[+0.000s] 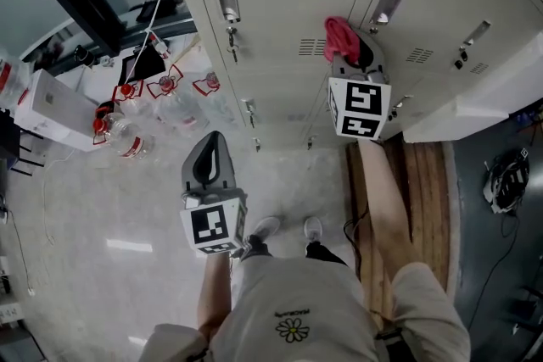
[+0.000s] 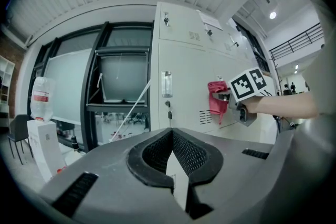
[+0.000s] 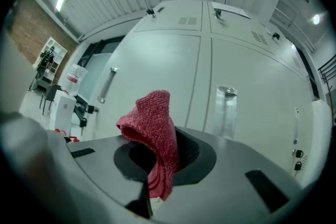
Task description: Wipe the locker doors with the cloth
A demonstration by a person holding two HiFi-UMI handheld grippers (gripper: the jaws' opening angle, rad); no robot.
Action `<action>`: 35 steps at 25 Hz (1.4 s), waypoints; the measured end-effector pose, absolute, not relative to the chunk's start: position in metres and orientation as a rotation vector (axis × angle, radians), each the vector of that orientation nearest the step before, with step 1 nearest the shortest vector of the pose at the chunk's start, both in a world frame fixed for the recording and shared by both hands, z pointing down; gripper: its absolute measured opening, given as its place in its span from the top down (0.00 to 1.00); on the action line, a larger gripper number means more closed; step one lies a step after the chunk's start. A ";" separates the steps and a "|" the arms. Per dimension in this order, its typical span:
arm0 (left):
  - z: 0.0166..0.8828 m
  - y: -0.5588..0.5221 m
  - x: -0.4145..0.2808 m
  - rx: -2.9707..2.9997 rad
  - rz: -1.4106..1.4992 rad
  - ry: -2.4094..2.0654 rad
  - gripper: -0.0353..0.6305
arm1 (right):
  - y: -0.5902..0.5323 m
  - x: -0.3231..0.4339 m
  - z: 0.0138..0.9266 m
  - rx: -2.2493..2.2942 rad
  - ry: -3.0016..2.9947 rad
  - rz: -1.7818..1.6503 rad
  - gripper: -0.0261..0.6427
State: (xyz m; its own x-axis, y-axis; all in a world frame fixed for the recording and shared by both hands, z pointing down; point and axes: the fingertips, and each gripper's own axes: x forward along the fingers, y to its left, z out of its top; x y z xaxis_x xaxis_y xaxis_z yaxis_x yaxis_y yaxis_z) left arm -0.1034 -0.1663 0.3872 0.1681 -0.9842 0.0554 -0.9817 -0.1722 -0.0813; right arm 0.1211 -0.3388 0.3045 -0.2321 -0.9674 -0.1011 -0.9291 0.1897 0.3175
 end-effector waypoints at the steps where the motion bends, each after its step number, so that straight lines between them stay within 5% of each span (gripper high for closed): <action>1: 0.388 -0.165 -0.107 -2.376 -0.148 2.008 0.92 | -0.332 0.105 0.300 1.840 -2.368 -0.494 0.92; 15: 0.413 -0.147 -0.170 -2.309 -0.136 2.191 0.92 | -0.301 -0.096 0.330 1.416 -2.689 -0.459 0.92; 35: 0.449 -0.139 -0.222 -2.219 -0.153 2.398 0.92 | -0.346 -0.123 0.376 1.522 -2.555 -0.467 0.92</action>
State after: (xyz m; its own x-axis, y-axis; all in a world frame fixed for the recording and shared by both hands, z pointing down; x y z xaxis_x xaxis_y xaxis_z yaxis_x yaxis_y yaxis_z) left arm -0.2223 -0.1394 0.4493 -0.0752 -0.9846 0.1579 -0.9967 0.0792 0.0190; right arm -0.1233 -0.3456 0.3762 -0.4824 -0.8748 -0.0452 -0.8341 0.4430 0.3286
